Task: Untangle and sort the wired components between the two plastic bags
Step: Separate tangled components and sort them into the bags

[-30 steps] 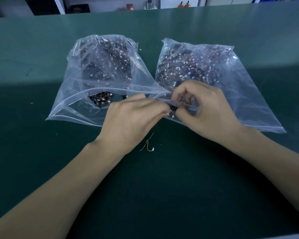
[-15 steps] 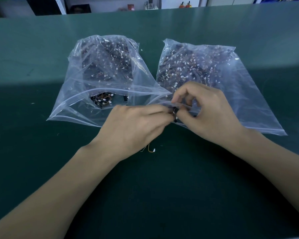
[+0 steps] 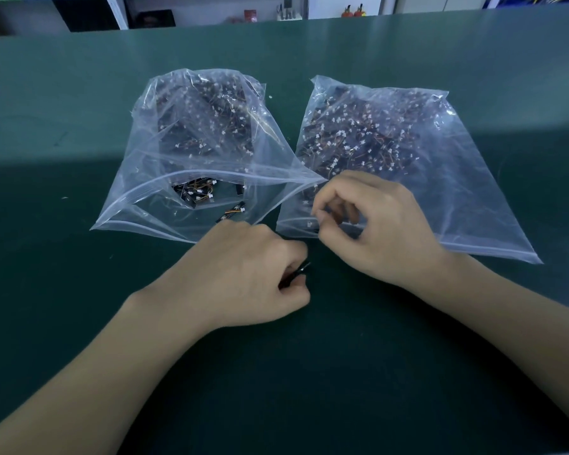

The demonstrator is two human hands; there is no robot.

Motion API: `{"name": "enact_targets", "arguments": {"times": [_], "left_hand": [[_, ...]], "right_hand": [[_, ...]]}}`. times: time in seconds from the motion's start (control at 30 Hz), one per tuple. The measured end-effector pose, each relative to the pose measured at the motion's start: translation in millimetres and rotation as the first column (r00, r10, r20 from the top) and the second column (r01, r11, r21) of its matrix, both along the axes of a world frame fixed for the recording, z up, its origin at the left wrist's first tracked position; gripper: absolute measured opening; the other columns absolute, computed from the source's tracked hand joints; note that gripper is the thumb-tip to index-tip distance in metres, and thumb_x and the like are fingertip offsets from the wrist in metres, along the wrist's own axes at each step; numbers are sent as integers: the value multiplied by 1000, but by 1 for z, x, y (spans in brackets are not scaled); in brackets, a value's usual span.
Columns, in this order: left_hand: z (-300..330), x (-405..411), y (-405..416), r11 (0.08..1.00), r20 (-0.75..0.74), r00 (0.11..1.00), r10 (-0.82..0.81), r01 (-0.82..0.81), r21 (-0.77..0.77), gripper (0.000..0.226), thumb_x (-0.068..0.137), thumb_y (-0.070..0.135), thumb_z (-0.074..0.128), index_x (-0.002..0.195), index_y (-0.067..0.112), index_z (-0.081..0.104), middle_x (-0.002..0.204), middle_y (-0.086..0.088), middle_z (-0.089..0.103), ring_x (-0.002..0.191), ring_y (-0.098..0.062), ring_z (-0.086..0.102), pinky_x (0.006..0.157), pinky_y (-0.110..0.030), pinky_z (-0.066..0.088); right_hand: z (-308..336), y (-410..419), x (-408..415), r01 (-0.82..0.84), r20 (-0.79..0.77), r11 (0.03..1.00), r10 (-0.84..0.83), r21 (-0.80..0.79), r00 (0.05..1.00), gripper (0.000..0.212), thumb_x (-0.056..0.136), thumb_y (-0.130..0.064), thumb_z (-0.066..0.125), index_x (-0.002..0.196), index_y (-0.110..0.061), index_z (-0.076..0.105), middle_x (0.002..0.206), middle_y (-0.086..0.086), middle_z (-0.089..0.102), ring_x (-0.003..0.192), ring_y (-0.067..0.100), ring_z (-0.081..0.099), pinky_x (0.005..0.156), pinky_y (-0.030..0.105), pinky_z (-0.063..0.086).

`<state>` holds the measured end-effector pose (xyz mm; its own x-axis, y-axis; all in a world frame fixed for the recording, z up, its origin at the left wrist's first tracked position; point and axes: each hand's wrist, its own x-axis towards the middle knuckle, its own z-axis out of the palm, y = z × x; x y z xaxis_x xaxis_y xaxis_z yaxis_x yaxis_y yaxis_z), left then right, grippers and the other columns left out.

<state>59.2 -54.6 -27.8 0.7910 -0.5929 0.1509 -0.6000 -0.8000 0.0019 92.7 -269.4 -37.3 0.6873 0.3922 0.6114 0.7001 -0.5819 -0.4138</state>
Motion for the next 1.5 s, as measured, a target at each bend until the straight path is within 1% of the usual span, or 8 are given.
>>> {"name": "enact_targets", "arguments": {"times": [0.1,0.5,0.73,0.87,1.03,1.13,1.27,1.5], "left_hand": [[2,-1,-2,1000,-16,1000,-16,16,1,27,81,52,38,72,26,41,63,8,54,58,-15,51,54,-29,36],[8,-1,-2,998,-104,994,-17,11,-60,14,82,46,42,83,33,48,80,14,51,69,-11,48,55,-20,28],[5,5,3,967,153,988,17,23,-254,12,96,32,56,96,22,61,83,10,66,71,-23,64,54,-36,48],[-1,10,6,868,230,965,122,8,-496,11,101,29,62,95,21,66,84,13,62,72,-10,57,59,-35,50],[-3,16,7,666,127,985,119,16,-746,5,102,17,71,97,17,73,87,20,66,77,-9,64,68,-14,45],[-5,16,6,549,-8,996,93,-58,-834,14,106,22,65,96,16,73,82,14,68,74,-13,64,64,-13,41],[-8,17,6,576,-54,997,62,-81,-813,24,106,24,63,86,12,70,70,6,62,58,-13,53,58,-13,35],[-10,14,1,567,-129,991,-38,-85,-819,18,106,19,63,89,14,69,71,2,65,57,-9,51,59,-8,34]], "right_hand": [[-4,7,2,11,22,1000,-11,1,1000,4,84,-14,67,86,-17,69,72,-7,54,67,13,50,60,41,49],[-4,21,1,52,7,997,-52,-59,999,17,97,-18,52,98,-17,69,76,-22,53,65,7,49,57,38,47],[-3,20,0,65,-48,996,-68,-59,997,19,100,-29,41,99,-20,57,68,-20,47,61,11,48,58,41,44],[-5,21,2,68,-49,997,-71,-43,996,27,106,-35,41,97,-17,59,70,-15,50,59,15,50,56,43,45],[-9,18,6,-29,-93,998,35,64,995,29,111,-28,46,94,-13,64,72,-15,50,62,11,50,58,30,41],[-11,15,7,-56,-136,983,80,173,987,30,111,-24,46,91,-11,64,66,-10,51,59,13,50,57,27,39],[-9,11,7,-48,-168,972,88,228,982,31,112,-27,46,91,-13,65,67,-7,53,56,21,52,55,41,43],[-8,5,1,-104,-265,966,167,237,950,33,111,-29,43,89,-13,62,64,-2,56,55,29,52,57,49,44]]}}
